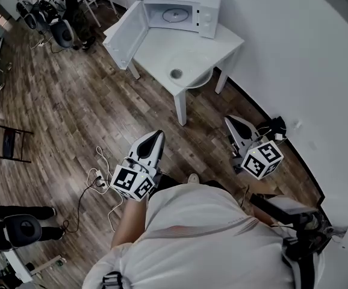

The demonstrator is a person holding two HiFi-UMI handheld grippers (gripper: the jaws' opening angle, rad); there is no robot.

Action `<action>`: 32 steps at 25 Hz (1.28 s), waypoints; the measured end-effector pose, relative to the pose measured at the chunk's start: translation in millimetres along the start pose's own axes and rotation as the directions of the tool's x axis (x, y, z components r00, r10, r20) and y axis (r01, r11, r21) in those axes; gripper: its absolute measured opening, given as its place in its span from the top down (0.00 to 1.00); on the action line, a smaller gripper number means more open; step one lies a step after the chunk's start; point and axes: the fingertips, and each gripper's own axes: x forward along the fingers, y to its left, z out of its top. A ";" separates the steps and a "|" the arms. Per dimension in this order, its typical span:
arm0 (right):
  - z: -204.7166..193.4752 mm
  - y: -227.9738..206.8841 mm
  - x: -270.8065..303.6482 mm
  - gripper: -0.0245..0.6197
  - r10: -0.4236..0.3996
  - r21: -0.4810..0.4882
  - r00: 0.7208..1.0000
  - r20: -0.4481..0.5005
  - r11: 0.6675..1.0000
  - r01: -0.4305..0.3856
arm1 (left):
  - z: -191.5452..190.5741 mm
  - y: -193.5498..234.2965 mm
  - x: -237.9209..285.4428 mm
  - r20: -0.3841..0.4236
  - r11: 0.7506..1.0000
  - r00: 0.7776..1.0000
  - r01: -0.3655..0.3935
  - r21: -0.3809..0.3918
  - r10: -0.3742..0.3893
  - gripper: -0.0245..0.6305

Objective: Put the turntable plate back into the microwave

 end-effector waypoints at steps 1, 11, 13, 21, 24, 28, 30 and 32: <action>-2.5 -8.0 3.4 0.95 0.003 0.012 1.000 -0.008 1.000 -0.003 | -1.4 1.2 8.5 -0.013 1.000 1.000 -0.005 -0.003 0.005 0.95; -3.3 -56.1 25.7 0.95 -0.029 0.045 0.999 -0.015 0.999 0.030 | -8.3 26.1 68.8 -0.043 0.999 0.999 0.033 -0.018 -0.034 0.95; 1.1 -59.2 29.6 0.95 -0.045 0.039 0.999 -0.014 0.998 0.046 | -2.2 31.1 77.7 -0.037 0.998 0.998 0.055 -0.017 -0.056 0.95; 10.4 -101.4 98.0 0.95 -0.074 0.054 0.997 -0.036 0.996 0.076 | 0.7 91.2 139.4 -0.065 0.994 0.993 0.091 -0.062 -0.095 0.95; 19.3 -107.6 128.5 0.95 -0.080 0.049 0.996 -0.038 0.995 0.082 | 13.5 119.4 156.7 -0.069 0.993 0.992 0.103 -0.062 -0.107 0.95; 31.4 -115.8 171.5 0.95 -0.096 0.037 0.995 -0.040 0.995 0.098 | 24.2 160.2 178.8 -0.058 0.990 0.990 0.124 -0.069 -0.128 0.95; 33.4 -118.5 191.3 0.95 -0.109 0.038 0.993 -0.046 0.993 0.111 | 25.1 179.6 188.9 -0.064 0.987 0.988 0.135 -0.081 -0.141 0.95; 33.7 -120.7 207.9 0.95 -0.125 0.042 0.991 -0.054 0.991 0.128 | 24.8 195.9 197.2 -0.077 0.984 0.984 0.153 -0.091 -0.160 0.95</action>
